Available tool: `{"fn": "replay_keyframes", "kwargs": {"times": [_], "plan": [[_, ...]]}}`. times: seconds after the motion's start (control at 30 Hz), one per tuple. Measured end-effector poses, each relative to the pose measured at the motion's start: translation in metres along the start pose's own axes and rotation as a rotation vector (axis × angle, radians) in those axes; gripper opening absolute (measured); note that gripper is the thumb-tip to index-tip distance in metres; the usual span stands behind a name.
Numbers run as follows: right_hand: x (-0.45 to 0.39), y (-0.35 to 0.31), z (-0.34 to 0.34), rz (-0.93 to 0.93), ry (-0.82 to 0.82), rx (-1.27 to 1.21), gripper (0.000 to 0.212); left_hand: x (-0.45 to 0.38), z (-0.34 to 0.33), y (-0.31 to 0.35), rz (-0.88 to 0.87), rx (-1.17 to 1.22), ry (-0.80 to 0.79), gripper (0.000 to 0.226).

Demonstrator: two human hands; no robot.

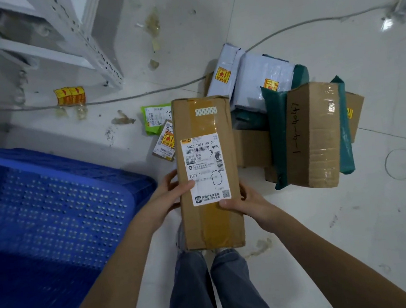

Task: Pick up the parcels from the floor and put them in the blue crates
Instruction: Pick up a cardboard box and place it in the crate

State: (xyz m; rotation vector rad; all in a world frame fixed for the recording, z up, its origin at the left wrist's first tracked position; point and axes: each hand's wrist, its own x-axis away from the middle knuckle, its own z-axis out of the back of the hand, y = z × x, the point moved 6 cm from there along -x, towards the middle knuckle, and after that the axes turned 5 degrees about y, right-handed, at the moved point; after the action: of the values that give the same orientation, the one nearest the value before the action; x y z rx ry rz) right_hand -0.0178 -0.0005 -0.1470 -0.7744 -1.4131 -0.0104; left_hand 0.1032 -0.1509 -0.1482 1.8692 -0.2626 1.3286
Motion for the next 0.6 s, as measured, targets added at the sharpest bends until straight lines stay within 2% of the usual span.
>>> {"fn": "replay_keyframes", "kwargs": {"times": [0.1, 0.17, 0.33, 0.4, 0.53, 0.6], "plan": [[0.002, -0.012, -0.008, 0.019, -0.039, 0.069, 0.09, 0.012, 0.007, 0.003, -0.034, 0.086, 0.076, 0.082], [0.005, -0.023, -0.015, 0.034, -0.086, 0.078, 0.089, 0.025, 0.016, 0.001, -0.05, 0.155, 0.116, 0.086], [0.018, -0.05, -0.036, 0.052, -0.155, 0.089, 0.049, 0.062, 0.048, -0.011, -0.076, 0.349, 0.217, 0.093], [0.025, -0.059, -0.052, 0.064, -0.181, 0.133, 0.044, 0.079, 0.061, -0.018, -0.088, 0.4, 0.251, 0.095], [0.037, -0.071, -0.095, 0.101, -0.234, 0.228, 0.038, 0.109, 0.092, -0.041, -0.093, 0.464, 0.364, 0.054], [0.039, -0.072, -0.119, 0.113, -0.25, 0.282, 0.038, 0.122, 0.111, -0.055, -0.098, 0.498, 0.39, 0.048]]}}
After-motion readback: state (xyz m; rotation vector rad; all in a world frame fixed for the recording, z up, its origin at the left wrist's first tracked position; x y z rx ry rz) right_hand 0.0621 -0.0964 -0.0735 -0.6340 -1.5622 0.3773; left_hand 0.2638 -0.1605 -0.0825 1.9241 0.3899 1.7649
